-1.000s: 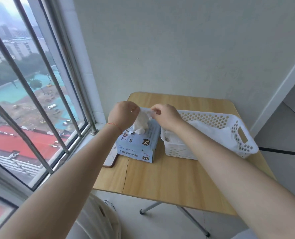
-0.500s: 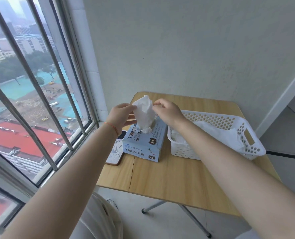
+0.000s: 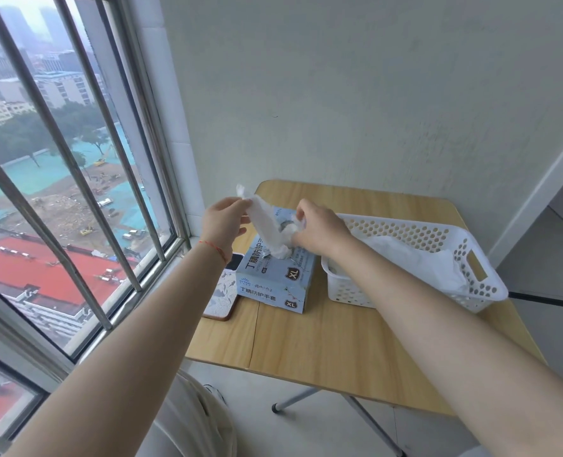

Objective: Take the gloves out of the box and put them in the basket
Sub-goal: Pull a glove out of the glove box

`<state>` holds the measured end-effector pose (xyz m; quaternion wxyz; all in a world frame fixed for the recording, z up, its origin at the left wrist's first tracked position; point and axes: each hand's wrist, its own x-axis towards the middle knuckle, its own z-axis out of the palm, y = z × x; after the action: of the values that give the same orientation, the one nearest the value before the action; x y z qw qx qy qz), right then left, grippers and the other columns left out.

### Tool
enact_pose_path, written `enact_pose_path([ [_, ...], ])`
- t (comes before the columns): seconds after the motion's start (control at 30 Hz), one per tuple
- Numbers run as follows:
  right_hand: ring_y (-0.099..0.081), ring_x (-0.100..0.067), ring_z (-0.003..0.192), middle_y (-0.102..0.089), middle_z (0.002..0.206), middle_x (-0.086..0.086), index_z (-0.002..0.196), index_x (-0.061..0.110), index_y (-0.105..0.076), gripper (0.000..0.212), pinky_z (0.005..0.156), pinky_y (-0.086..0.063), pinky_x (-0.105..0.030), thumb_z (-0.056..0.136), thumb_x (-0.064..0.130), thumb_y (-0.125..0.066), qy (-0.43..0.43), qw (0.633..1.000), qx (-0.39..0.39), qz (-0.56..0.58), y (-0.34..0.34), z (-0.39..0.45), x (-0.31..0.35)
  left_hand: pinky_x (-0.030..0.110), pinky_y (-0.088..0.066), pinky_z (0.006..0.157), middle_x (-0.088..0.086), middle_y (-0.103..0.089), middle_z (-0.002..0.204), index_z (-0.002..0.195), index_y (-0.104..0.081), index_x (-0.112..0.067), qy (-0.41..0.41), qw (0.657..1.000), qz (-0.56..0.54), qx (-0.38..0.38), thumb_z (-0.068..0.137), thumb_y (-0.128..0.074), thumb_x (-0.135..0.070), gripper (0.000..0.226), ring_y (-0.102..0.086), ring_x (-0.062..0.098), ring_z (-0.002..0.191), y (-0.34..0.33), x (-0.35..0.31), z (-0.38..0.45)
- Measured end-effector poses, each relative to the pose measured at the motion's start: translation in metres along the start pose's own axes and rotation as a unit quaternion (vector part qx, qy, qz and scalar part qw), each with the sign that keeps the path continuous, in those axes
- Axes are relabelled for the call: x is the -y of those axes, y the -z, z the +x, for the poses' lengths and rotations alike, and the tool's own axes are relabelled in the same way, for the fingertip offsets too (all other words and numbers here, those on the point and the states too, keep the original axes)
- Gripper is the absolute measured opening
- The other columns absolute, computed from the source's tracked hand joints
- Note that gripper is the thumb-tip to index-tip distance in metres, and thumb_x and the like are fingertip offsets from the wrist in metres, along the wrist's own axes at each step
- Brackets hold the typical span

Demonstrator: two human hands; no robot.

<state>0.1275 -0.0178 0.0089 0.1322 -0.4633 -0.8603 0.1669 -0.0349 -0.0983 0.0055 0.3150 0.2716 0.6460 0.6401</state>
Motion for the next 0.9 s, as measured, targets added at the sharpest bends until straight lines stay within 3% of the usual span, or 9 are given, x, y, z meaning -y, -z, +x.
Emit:
enact_pose_path([
  [0.07, -0.039, -0.023, 0.108, -0.04, 0.116, -0.004, 0.121, 0.025, -0.045, 0.041, 0.085, -0.034, -0.038, 0.083, 0.03, -0.059, 0.011, 0.998, -0.055, -0.015, 0.007, 0.005, 0.004, 0.027, -0.051, 0.076, 0.002, -0.067, 0.089, 0.088, -0.07, -0.019, -0.036, 0.998, 0.036, 0.043, 0.091, -0.065, -0.018, 0.006, -0.062, 0.014, 0.083, -0.003, -0.007, -0.002],
  [0.13, -0.036, -0.027, 0.118, -0.039, 0.124, -0.008, 0.133, 0.03, -0.041, 0.051, 0.091, -0.033, -0.041, 0.085, 0.025, -0.055, 0.033, 0.993, -0.109, 0.008, 0.016, 0.01, 0.012, 0.024, -0.049, 0.075, 0.001, -0.066, 0.09, 0.092, -0.071, -0.017, -0.063, 0.992, 0.072, 0.079, 0.09, -0.065, -0.017, 0.007, -0.06, 0.012, 0.085, -0.004, -0.012, -0.003],
  [0.23, -0.032, -0.026, 0.127, -0.036, 0.132, -0.006, 0.139, 0.043, -0.038, 0.063, 0.101, -0.034, -0.044, 0.085, 0.016, -0.055, 0.067, 0.996, -0.042, 0.047, 0.022, 0.017, 0.021, 0.024, -0.047, 0.079, -0.003, -0.065, 0.094, 0.1, -0.071, -0.013, -0.084, 0.98, 0.128, 0.124, 0.089, -0.065, -0.016, 0.013, -0.057, 0.009, 0.085, -0.006, -0.016, -0.007],
  [0.33, -0.035, -0.024, 0.128, -0.044, 0.125, -0.001, 0.115, 0.039, -0.06, 0.033, 0.105, -0.034, -0.046, 0.086, 0.025, -0.063, 0.077, 0.996, 0.02, 0.033, 0.018, 0.024, 0.026, 0.024, -0.046, 0.075, -0.001, -0.064, 0.094, 0.098, -0.062, -0.014, -0.08, 0.969, 0.157, 0.172, 0.085, -0.068, -0.009, 0.015, -0.057, 0.014, 0.085, -0.004, -0.011, -0.012],
  [0.43, -0.054, -0.022, 0.106, -0.054, 0.099, 0.004, 0.088, 0.029, -0.062, 0.004, 0.091, -0.046, -0.038, 0.085, 0.028, -0.064, 0.086, 0.993, -0.017, 0.084, 0.017, 0.025, 0.03, 0.029, -0.053, 0.085, -0.003, -0.063, 0.106, 0.123, -0.045, -0.016, -0.053, 0.947, 0.232, 0.215, 0.074, -0.083, -0.021, 0.063, -0.062, 0.012, 0.099, 0.001, 0.008, -0.01],
  [0.5, -0.056, -0.017, 0.085, -0.058, 0.089, 0.005, 0.089, 0.022, -0.058, 0.001, 0.074, -0.046, -0.028, 0.09, 0.021, -0.057, 0.094, 0.982, -0.057, 0.155, 0.02, 0.023, 0.034, 0.024, -0.047, 0.088, -0.008, -0.061, 0.114, 0.139, -0.033, -0.021, -0.07, 0.925, 0.295, 0.228, 0.068, -0.089, -0.033, 0.091, -0.058, 0.007, 0.107, 0.003, 0.018, -0.009],
  [0.6, -0.052, -0.013, 0.078, -0.058, 0.087, 0.006, 0.096, 0.013, -0.056, 0.005, 0.064, -0.038, -0.018, 0.094, 0.015, -0.051, 0.096, 0.954, -0.153, 0.239, 0.032, 0.02, 0.045, 0.033, -0.043, 0.1, -0.003, -0.058, 0.124, 0.148, -0.022, -0.028, -0.112, 0.893, 0.373, 0.225, 0.059, -0.092, -0.041, 0.114, -0.054, 0.016, 0.115, 0.001, 0.027, -0.006],
  [0.73, -0.054, -0.013, 0.077, -0.058, 0.086, 0.004, 0.098, 0.008, -0.054, 0.012, 0.065, -0.04, -0.017, 0.091, 0.017, -0.055, 0.086, 0.915, -0.255, 0.3, 0.058, 0.017, 0.057, 0.038, -0.044, 0.104, -0.002, -0.057, 0.128, 0.152, -0.014, -0.03, -0.118, 0.887, 0.384, 0.228, 0.056, -0.093, -0.041, 0.125, -0.052, 0.018, 0.12, 0.0, 0.032, -0.001],
  [0.9, -0.042, -0.007, 0.062, -0.046, 0.073, 0.01, 0.078, 0.02, -0.042, 0.018, 0.054, -0.035, -0.012, 0.083, 0.013, -0.058, 0.046, 0.912, -0.238, 0.332, 0.07, 0.012, 0.049, 0.017, -0.043, 0.087, 0.0, -0.055, 0.131, 0.149, -0.024, -0.028, -0.123, 0.928, 0.264, 0.233, 0.064, -0.091, -0.038, 0.109, -0.052, 0.01, 0.122, -0.004, 0.015, -0.004],
])
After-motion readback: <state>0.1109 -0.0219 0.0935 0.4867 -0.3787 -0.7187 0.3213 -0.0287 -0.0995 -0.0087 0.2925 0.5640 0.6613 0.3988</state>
